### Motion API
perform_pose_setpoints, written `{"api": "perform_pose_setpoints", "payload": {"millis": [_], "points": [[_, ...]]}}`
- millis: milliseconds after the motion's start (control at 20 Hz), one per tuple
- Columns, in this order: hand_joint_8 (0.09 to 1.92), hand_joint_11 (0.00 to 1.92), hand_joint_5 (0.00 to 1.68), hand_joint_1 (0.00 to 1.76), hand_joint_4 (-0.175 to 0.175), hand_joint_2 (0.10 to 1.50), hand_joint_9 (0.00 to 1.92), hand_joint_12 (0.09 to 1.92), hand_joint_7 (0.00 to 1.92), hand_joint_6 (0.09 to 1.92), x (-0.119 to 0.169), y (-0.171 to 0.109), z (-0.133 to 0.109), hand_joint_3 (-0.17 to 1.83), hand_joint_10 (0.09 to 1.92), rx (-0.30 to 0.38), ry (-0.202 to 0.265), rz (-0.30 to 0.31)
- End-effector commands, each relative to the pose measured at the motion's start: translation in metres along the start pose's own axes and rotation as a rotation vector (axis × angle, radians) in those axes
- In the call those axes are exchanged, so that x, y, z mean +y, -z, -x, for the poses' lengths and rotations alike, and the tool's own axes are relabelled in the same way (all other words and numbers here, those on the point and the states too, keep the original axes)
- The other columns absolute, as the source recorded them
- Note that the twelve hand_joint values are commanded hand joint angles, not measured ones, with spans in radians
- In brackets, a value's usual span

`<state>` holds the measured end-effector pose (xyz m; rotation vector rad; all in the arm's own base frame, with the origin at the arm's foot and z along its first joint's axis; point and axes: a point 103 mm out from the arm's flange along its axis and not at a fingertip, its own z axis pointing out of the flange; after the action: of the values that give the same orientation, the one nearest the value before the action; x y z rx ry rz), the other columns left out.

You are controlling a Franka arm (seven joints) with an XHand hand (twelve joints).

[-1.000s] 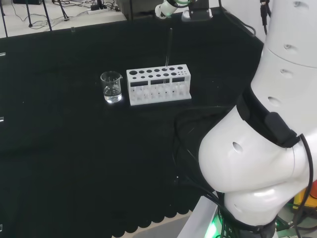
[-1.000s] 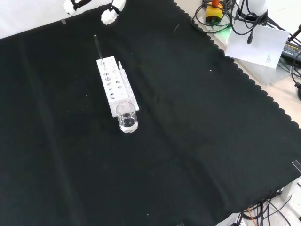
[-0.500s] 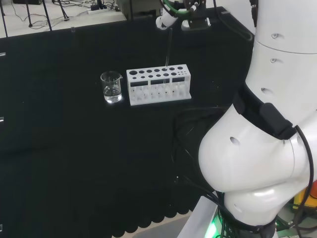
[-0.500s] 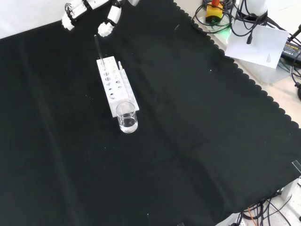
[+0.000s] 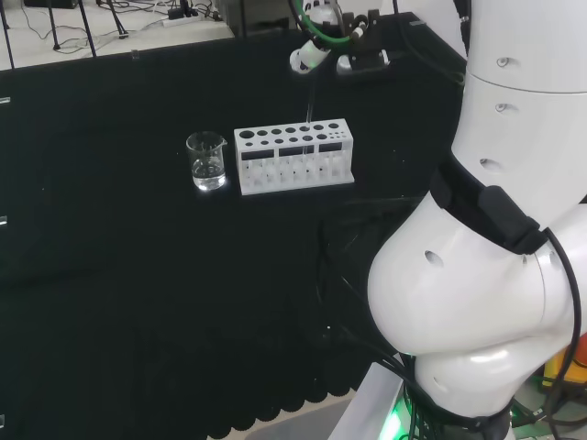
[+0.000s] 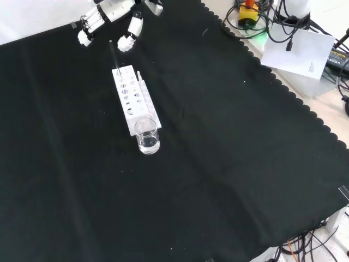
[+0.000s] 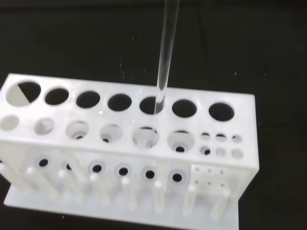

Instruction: Take the glass rod from the white test tube rack.

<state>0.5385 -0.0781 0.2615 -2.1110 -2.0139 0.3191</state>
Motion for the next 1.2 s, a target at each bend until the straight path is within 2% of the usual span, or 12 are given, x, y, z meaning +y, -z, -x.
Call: {"api": "perform_pose_setpoints", "payload": {"millis": [50,300,600,650,750,850,1000,1200], "points": [[1.00,0.05,0.05,0.54,-0.175,0.98,0.39,1.45,0.16,0.09,0.000,-0.013,0.002,0.50,0.96,0.009,0.005,-0.004],[1.04,0.30,0.16,0.58,-0.175,0.97,0.64,1.41,0.34,0.09,-0.001,-0.012,0.006,0.52,0.96,0.008,0.010,0.020],[1.04,0.60,0.32,0.63,-0.175,0.98,0.83,1.32,0.54,0.09,0.000,-0.010,0.004,0.53,1.01,0.013,0.020,0.052],[1.03,0.64,0.37,0.64,-0.175,0.98,0.86,1.31,0.57,0.19,0.001,-0.011,0.003,0.53,1.01,0.008,0.022,0.051],[1.02,0.70,0.39,0.67,-0.175,0.99,0.90,1.28,0.62,0.60,0.002,-0.013,0.002,0.52,1.01,0.002,0.022,0.044],[1.03,0.73,0.37,0.68,-0.175,1.00,0.93,1.27,0.66,0.87,0.004,-0.015,0.002,0.53,1.01,-0.003,0.022,0.039],[1.03,0.80,0.39,0.72,-0.175,0.99,0.98,1.24,0.73,1.02,0.007,-0.018,0.004,0.55,1.00,0.001,0.013,0.046],[1.03,0.98,0.42,0.82,-0.175,0.95,1.06,1.17,0.79,1.07,0.009,-0.020,0.005,0.61,1.00,0.001,0.013,0.048]]}}
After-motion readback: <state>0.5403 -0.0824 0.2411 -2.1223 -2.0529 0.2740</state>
